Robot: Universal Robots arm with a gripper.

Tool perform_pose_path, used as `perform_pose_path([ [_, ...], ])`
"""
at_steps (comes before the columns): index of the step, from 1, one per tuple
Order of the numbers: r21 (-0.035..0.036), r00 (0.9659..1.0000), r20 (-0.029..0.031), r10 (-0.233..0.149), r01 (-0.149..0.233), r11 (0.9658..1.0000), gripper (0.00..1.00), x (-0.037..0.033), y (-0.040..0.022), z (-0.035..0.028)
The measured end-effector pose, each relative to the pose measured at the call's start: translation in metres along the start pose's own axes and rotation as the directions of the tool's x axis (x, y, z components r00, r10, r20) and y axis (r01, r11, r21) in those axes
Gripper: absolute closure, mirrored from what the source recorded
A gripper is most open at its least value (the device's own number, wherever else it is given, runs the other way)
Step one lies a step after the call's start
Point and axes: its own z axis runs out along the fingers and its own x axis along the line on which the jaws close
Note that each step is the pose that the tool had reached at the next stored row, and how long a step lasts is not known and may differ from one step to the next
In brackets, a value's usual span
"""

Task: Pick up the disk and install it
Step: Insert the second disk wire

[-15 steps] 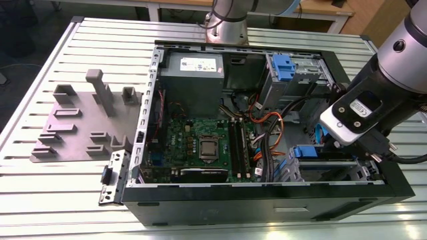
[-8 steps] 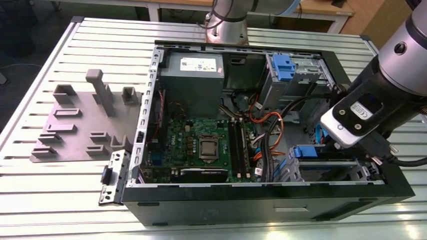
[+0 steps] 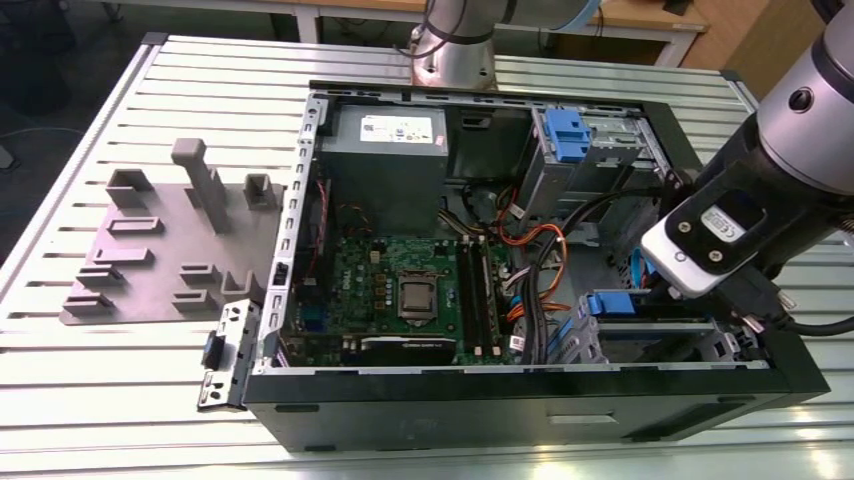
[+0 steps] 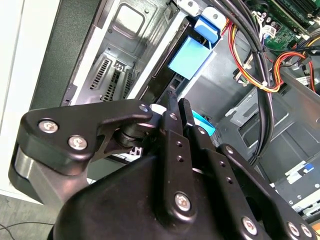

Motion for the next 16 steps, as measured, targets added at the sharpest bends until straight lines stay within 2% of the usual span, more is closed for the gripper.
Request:
perform_pose_path([
  [16,0.0000,1.0000,-0.0023,0.000,0.000,1.0000,0.84,-0.0010,-0.0003,0.0050],
])
